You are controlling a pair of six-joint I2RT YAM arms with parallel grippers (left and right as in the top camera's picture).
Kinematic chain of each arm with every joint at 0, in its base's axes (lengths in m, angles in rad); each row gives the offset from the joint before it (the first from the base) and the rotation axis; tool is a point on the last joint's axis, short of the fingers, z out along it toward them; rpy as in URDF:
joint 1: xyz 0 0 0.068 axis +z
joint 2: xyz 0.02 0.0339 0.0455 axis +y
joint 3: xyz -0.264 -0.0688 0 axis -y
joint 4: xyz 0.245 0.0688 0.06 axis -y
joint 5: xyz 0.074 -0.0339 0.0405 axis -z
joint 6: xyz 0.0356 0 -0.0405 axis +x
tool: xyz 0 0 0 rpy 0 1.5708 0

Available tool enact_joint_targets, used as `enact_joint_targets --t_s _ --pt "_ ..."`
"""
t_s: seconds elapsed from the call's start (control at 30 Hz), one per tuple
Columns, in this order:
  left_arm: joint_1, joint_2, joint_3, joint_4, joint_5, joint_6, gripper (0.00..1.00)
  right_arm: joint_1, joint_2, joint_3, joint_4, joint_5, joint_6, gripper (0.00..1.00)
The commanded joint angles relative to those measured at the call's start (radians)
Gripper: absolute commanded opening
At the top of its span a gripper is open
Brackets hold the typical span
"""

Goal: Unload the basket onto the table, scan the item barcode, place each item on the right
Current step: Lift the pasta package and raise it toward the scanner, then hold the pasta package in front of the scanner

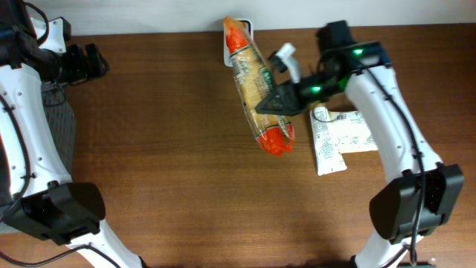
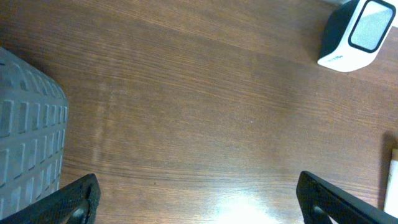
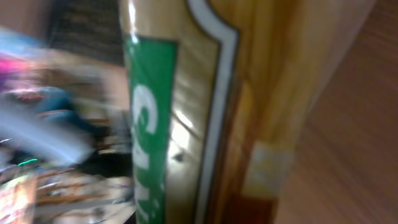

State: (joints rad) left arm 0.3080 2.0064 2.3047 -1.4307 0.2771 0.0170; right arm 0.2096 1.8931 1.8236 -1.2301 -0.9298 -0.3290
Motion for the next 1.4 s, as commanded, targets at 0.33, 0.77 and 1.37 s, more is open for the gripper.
enact_joint_targets --t_s 0.33,0.77,1.37 --pt "0.003 -0.01 0.007 0.0 0.004 -0.002 0.99 0.242 0.288 0.051 0.868 1.626 -0.124 0.04" --pt "0.003 -0.01 0.007 0.0 0.004 -0.002 0.99 0.242 0.536 0.051 1.395 1.763 -0.714 0.04" --pt "0.003 -0.01 0.007 0.0 0.004 -0.002 0.99 0.425 0.259 0.052 0.959 1.549 -0.402 0.04"
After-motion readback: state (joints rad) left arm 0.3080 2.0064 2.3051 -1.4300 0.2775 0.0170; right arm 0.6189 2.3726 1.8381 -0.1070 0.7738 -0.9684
